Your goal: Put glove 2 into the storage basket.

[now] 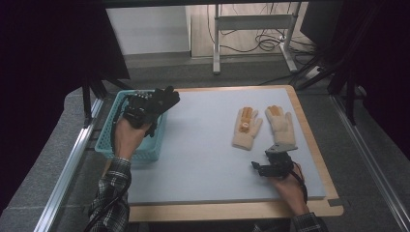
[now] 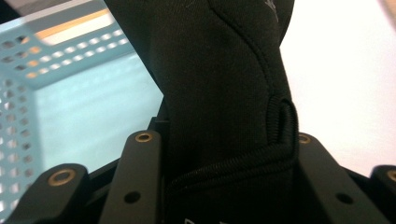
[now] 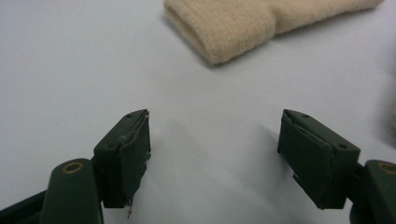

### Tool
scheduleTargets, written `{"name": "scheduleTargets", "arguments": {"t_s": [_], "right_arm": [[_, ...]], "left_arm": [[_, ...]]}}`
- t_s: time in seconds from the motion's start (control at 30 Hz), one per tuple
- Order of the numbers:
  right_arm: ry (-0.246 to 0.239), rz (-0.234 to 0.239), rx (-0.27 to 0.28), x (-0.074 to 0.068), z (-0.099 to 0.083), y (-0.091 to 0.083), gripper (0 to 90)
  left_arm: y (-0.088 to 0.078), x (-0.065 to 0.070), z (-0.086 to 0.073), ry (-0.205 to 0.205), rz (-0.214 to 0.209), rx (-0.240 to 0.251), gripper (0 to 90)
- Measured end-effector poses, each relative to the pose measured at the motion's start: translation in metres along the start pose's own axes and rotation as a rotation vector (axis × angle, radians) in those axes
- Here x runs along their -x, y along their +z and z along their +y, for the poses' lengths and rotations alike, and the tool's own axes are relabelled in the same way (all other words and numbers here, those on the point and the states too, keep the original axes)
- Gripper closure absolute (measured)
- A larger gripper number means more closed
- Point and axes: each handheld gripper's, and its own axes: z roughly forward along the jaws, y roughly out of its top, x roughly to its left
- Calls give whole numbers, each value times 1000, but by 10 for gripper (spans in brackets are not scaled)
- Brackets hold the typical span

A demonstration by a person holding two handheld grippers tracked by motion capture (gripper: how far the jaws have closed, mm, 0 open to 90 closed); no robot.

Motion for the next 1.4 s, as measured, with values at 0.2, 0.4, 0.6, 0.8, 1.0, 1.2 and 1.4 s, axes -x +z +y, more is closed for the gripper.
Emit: {"name": "scheduleTargets", "arguments": {"t_s": [0.2,0.4,0.6,0.8,1.0,1.2,1.4], "right_arm": [[0,0,0,0,0,0,250],[2,1,0,0,0,0,250],[2,1,0,0,0,0,250],[3,1,0,0,0,0,250],[4,2,1,0,0,0,250],[3,2,1,0,0,0,250],[2,1,0,0,0,0,250]], "left_arm": [[8,-37,-9,-66,56,-44,634],[18,-61,-19,-101,100,-95,627],[37,-78,-29,-139,147,-159,624],[60,-85,-33,-127,210,-244,616],[79,-96,-40,-142,239,-306,591],[84,-96,-44,-90,252,-343,341],[71,-95,-42,-75,205,-321,139]]}}
